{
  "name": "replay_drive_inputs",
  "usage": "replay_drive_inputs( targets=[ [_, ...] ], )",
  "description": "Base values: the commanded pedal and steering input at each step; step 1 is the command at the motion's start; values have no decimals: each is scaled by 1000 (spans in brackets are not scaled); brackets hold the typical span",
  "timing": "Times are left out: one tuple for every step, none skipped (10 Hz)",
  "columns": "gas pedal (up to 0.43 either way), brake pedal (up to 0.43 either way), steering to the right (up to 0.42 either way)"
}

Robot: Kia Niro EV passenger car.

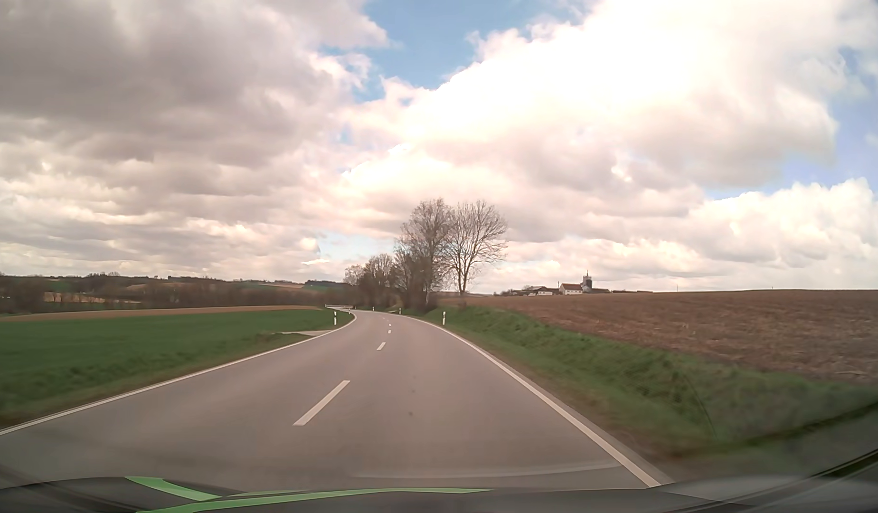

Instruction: Follow the waypoints while adhering to traffic rules and regulations

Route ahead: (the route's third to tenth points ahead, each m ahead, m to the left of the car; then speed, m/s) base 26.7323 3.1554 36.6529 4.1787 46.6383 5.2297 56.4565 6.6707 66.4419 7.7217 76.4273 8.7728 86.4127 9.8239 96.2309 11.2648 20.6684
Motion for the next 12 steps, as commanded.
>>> replay_drive_inputs(
  targets=[
    [209, 0, -8],
    [209, 0, -8],
    [209, 0, -9],
    [209, 0, -9],
    [209, 0, -9],
    [209, 0, -9],
    [209, 0, -9],
    [209, 0, -10],
    [209, 0, -10],
    [209, 0, -11],
    [209, 0, -12],
    [209, 0, -11]
  ],
)
